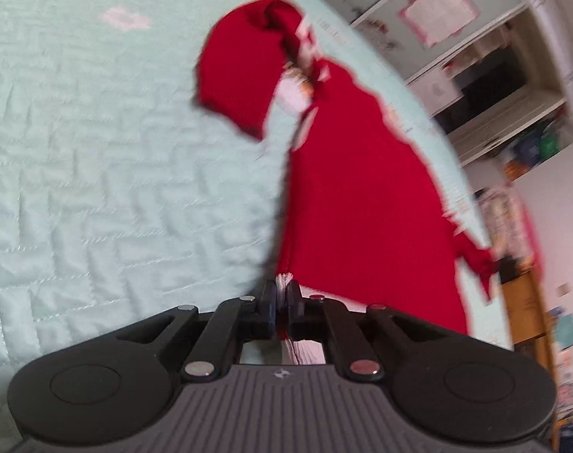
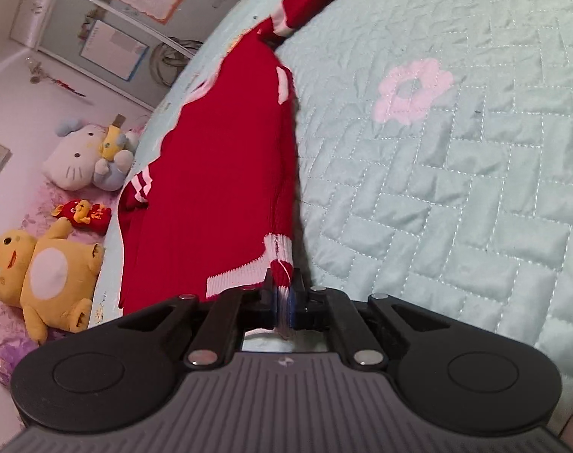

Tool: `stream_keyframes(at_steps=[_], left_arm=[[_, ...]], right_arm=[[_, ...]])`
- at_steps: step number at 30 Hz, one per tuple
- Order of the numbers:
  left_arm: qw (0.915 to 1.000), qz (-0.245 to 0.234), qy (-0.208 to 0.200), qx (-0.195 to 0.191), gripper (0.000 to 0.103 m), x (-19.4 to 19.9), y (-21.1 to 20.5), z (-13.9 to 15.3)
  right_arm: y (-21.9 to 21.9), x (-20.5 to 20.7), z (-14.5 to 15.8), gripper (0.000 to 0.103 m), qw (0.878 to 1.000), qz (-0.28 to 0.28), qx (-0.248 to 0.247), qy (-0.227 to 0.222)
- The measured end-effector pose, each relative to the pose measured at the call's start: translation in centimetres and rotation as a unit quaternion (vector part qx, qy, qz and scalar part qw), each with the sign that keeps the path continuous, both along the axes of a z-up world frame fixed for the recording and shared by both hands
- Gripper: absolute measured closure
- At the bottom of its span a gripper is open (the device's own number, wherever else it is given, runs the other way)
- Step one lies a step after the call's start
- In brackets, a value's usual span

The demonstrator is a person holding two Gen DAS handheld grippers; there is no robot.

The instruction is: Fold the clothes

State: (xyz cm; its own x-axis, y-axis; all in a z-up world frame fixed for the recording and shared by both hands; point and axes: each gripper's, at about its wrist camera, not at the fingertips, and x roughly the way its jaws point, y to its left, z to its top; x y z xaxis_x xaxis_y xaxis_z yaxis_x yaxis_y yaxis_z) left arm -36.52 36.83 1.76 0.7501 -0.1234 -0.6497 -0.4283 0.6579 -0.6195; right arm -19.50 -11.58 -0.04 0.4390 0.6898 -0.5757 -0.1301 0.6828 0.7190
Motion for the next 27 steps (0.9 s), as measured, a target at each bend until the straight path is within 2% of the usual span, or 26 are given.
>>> stream_keyframes(at_steps=[3, 5, 6, 8, 10, 11, 13, 14, 15, 17, 18, 19, 20, 22, 27], left_arm=[[0.9982, -0.022, 0.006, 0.055, 0.094, 0.2, -1.1, 1.0], [0.9935, -0.036, 0.011, 0.108, 0.084, 0.0, -2.1, 1.9], [0.9895, -0.039, 0.014, 0.138, 0.076, -0.2, -2.6, 2.3], [0.9769, -0.041, 0.017, 0.209, 0.072, -0.8, -4.1, 3.4], [0.9572, -0.054, 0.003, 0.284, 0.071, -1.5, -6.2, 4.7], [0.9440, -0.071, -0.012, 0.322, 0.069, -1.8, -7.6, 5.3], [0.9117, -0.118, -0.043, 0.391, 0.051, -2.3, -10.4, 6.2], [0.8908, -0.146, -0.056, 0.427, 0.046, -2.4, -11.9, 6.3], [0.8665, -0.175, -0.062, 0.463, 0.043, -2.2, -13.5, 6.1], [0.8113, -0.228, -0.069, 0.534, 0.042, -1.8, -16.5, 5.2], [0.7850, -0.250, -0.071, 0.562, 0.042, -1.6, -17.7, 4.7], [0.7661, -0.265, -0.074, 0.581, 0.042, -1.5, -18.4, 4.2], [0.7542, -0.275, -0.076, 0.591, 0.042, -1.4, -18.8, 3.8], [0.7484, -0.286, -0.073, 0.594, 0.042, -0.9, -19.1, 3.4], [0.7473, -0.299, -0.060, 0.591, 0.042, -0.1, -19.1, 2.8]], right_arm=[[0.4, -0.5, 1.5, 0.093, 0.999, 0.010, -0.035, -0.030], [0.6, -0.8, 2.4, 0.090, 0.997, 0.017, -0.058, -0.051], [0.8, -1.0, 2.9, 0.086, 0.996, 0.021, -0.070, -0.061], [1.0, -1.3, 3.9, 0.081, 0.992, 0.028, -0.093, -0.081], [3.0, -3.1, 6.2, 0.077, 0.970, 0.048, -0.163, -0.172], [4.7, -4.3, 6.9, 0.074, 0.952, 0.077, -0.198, -0.223], [8.2, -6.8, 7.9, 0.069, 0.904, 0.141, -0.253, -0.313], [10.0, -8.0, 8.0, 0.068, 0.877, 0.176, -0.274, -0.352], [11.6, -9.0, 7.8, 0.068, 0.857, 0.210, -0.286, -0.375], [14.4, -10.5, 6.5, 0.068, 0.811, 0.268, -0.323, -0.408], [15.1, -10.8, 6.0, 0.068, 0.796, 0.281, -0.336, -0.419], [15.8, -11.2, 5.5, 0.068, 0.780, 0.294, -0.348, -0.428], [16.4, -11.6, 5.0, 0.068, 0.764, 0.307, -0.360, -0.438], [17.1, -11.8, 4.7, 0.068, 0.748, 0.323, -0.369, -0.446], [18.6, -12.2, 3.9, 0.068, 0.707, 0.362, -0.390, -0.466]])
